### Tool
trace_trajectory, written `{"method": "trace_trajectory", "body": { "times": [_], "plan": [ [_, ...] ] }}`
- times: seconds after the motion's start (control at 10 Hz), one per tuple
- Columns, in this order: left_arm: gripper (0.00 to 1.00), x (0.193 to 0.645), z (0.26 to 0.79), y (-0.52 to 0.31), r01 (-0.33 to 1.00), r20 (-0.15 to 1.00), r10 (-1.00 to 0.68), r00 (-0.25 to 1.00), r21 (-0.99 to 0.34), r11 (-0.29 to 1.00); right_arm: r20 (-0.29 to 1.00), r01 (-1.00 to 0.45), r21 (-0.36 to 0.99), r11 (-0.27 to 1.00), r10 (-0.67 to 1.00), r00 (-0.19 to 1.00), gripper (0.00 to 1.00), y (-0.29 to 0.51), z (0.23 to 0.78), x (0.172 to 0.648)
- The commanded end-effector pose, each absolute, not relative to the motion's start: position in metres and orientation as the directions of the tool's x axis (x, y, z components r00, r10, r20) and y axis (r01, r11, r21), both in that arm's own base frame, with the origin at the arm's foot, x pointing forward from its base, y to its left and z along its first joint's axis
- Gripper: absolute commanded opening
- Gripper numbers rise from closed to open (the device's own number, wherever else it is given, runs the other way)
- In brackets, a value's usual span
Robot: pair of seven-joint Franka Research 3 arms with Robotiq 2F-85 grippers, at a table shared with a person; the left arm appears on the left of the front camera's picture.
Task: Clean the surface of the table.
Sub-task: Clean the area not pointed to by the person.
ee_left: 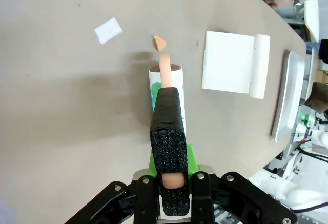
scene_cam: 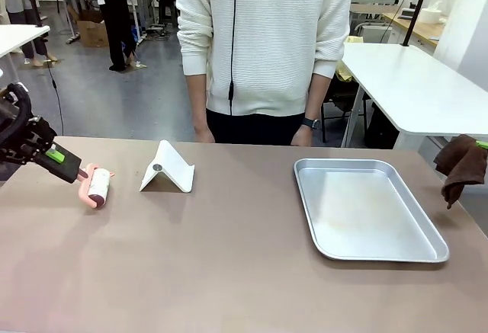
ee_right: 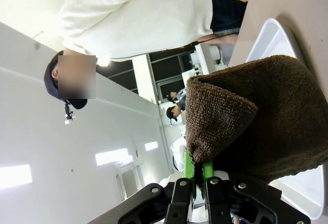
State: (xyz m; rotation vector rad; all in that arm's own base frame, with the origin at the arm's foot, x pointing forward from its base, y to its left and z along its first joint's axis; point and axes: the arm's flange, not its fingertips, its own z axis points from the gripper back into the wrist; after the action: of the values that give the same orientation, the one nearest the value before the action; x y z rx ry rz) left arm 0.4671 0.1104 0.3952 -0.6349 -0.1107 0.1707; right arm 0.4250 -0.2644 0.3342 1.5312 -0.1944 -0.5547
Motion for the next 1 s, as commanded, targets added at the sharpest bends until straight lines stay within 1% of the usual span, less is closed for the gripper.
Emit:
{"method": "trace_trajectory", "body": {
  "times": [0.0, 0.4, 0.6, 0.8, 0.9],
  "plan": [
    [0.22, 0.462, 0.404, 0.1, -0.141, 0.042, 0.207, 0.977, -0.602, 0.786, -0.214, 0.215, 0.975, -0.049, -0.441, 0.872, 0.07, -0.264, 0.34, 0.422],
    [0.22, 0.467, 0.415, 0.099, -0.118, 0.036, 0.184, 0.982, -0.647, 0.753, -0.214, 0.215, 0.975, -0.049, -0.441, 0.872, 0.07, -0.264, 0.34, 0.422],
    [0.22, 0.474, 0.434, 0.14, -0.154, -0.008, 0.23, 0.973, -0.763, 0.628, -0.214, 0.215, 0.975, -0.049, -0.441, 0.872, 0.07, -0.264, 0.34, 0.422],
    [0.22, 0.476, 0.438, 0.185, -0.168, -0.036, 0.245, 0.969, -0.823, 0.543, -0.214, 0.215, 0.975, -0.049, -0.441, 0.872, 0.07, -0.264, 0.34, 0.422],
    [0.22, 0.478, 0.431, 0.208, -0.192, -0.046, 0.282, 0.958, -0.835, 0.516, -0.214, 0.215, 0.975, -0.049, -0.441, 0.872, 0.07, -0.264, 0.34, 0.422]
  ]
}}
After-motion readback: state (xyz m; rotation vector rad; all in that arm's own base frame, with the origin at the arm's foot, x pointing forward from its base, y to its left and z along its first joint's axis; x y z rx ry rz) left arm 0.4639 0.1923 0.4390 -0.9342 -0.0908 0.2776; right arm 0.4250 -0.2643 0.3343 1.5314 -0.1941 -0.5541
